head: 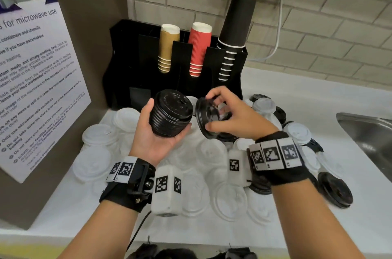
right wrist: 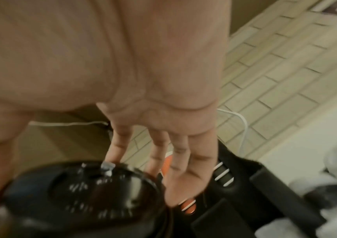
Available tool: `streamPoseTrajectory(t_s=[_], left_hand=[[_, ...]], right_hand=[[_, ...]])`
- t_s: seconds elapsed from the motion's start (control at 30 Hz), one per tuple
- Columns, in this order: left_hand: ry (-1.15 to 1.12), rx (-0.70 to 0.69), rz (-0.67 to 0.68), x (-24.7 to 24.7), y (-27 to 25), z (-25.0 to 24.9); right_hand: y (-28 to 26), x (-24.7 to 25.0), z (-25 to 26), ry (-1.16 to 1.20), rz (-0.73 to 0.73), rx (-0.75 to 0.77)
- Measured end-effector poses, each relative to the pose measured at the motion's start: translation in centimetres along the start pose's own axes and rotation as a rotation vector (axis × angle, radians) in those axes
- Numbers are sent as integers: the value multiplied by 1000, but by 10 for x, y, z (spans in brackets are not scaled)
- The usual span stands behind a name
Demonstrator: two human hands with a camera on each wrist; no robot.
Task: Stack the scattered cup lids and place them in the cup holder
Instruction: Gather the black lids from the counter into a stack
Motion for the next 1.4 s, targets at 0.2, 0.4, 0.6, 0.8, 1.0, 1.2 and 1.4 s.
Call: streamPoseTrajectory(t_s=[0.2, 0.4, 0.6, 0.8, 1.0, 1.2, 1.4], left_hand=[[82, 42, 28, -3, 7, 12], [181, 117, -14, 0, 11, 21], [183, 129, -21, -2, 13, 25], [144, 129, 1, -5, 17, 29], [135, 128, 13, -9, 17, 32], [-1, 91, 10, -8, 15, 19], [-5, 57, 26, -11, 6, 14]], right_hand=[[-6, -19, 10, 179, -226, 31], [3, -17, 10, 103, -130, 27], [8, -18, 12, 58, -74, 45], [7, -15, 10, 20, -104, 59], [0, 0, 5, -15, -39, 28], [-21, 53, -20, -309, 190, -168], [-53, 50, -52, -658, 619, -407]])
Point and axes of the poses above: each hand's wrist, its own y-axis towards the middle knuckle, its own x-axis out of the back of the hand, z = x × y, the point moved 4 cm from there along y, towards the middle knuckle, and after that the axes turned 14 degrees about x, right-handed, at the moved point
